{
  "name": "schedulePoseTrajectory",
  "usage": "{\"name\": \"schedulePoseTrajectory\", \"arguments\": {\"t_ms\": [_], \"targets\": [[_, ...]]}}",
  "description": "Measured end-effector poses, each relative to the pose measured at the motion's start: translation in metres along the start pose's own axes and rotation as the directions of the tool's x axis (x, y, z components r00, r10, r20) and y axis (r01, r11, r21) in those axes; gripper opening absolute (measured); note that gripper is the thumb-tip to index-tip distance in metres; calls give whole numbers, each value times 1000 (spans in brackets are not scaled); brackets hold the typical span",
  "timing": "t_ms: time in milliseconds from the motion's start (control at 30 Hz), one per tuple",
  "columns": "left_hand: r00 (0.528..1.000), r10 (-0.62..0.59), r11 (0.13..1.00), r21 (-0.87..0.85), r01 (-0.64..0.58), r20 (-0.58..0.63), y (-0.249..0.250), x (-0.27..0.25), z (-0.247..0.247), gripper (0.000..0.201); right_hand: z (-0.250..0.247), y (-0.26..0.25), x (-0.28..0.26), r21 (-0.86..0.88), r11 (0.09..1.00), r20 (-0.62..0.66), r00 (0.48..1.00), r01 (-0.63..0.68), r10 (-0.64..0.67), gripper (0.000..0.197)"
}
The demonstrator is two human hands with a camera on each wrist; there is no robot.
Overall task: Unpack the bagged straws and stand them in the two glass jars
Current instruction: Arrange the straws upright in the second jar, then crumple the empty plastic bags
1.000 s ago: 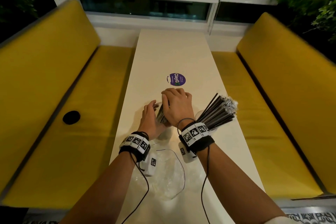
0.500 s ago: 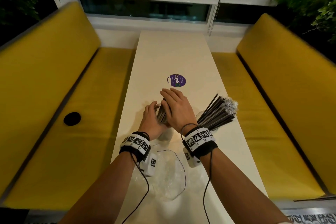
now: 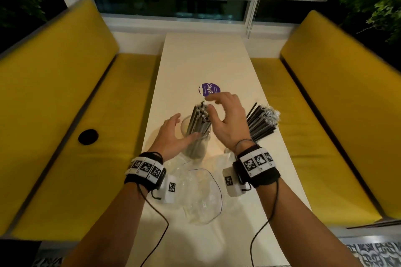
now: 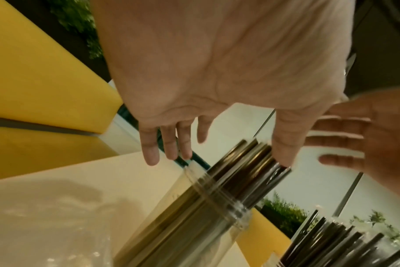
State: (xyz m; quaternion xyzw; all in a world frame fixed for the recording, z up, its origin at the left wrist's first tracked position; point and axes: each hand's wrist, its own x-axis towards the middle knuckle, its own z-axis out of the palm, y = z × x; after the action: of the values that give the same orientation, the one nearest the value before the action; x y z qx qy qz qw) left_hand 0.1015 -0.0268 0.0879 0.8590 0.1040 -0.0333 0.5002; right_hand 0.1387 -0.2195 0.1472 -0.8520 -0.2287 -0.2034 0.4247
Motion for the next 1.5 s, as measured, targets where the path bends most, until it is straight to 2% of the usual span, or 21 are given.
{"name": "schedulePoseTrajectory", "arguments": {"t_ms": [100,167,233,300,333,367,467,600,667,733,767,800,867,1000,1100,1200,1300,1367,1400,1433,1500], "targets": [[988,82,989,132,-65,-133,-19,-28,-8,37,-25,-8,-24,82,988,119,986,-129,119,11],[976,91,963,268,-36,-196,-40,-48,-4,20,-32,0,-52,-17,986,260,952,-164,163,11],[981,56,933,359,15,-186,-64,-67,7,33,-27,13,-87,-247,956,441,860,-158,256,28],[993,-52,920,381,89,-106,-82,-81,23,54,-11,28,-119,-467,872,587,686,-147,430,49],[991,-110,918,374,129,-72,-90,-87,32,61,0,35,-134,-510,844,618,612,-165,493,56],[986,-157,918,362,164,-47,-97,-92,40,67,11,42,-149,-505,837,631,572,-210,524,60],[979,-196,910,364,200,-48,-108,-101,63,74,42,59,-179,-396,831,582,593,-390,556,59],[980,-197,920,338,198,-37,-96,-104,87,70,63,68,-185,-252,732,467,583,-633,665,49],[980,-198,937,294,187,10,-87,-104,97,74,66,66,-182,-48,619,472,528,-784,706,33],[982,-184,966,196,172,46,-79,-106,107,85,66,58,-179,260,306,563,401,-916,722,30],[981,-185,978,112,178,54,-74,-109,110,85,66,56,-180,357,151,623,355,-922,698,36],[981,-184,983,13,183,64,-69,-112,112,80,64,53,-181,403,77,666,350,-912,659,42],[976,-189,962,-180,207,112,-56,-120,115,70,56,46,-182,418,114,658,387,-901,647,47],[954,-209,881,-382,278,213,-42,-127,113,82,43,47,-187,397,256,604,461,-882,650,27],[970,-214,887,-392,243,117,-39,-131,111,78,29,46,-180,299,484,647,548,-822,531,13],[989,-149,918,-367,148,27,-36,-140,109,58,9,39,-164,110,782,675,624,-613,395,19],[990,-142,928,-350,131,-7,-27,-147,102,61,-7,28,-159,-31,944,451,838,-329,307,27],[990,-140,935,-332,124,-23,-23,-149,93,58,-13,23,-158,-167,971,319,922,-173,219,43],[991,-131,934,-336,120,-9,-21,-151,89,56,-16,22,-155,-184,972,344,917,-147,204,51],[994,-110,931,-350,107,13,-21,-152,85,52,-19,19,-152,-126,976,428,878,-177,214,53],[995,-74,921,-378,94,66,-20,-154,77,37,-23,9,-147,100,948,595,782,-301,185,40]]}}
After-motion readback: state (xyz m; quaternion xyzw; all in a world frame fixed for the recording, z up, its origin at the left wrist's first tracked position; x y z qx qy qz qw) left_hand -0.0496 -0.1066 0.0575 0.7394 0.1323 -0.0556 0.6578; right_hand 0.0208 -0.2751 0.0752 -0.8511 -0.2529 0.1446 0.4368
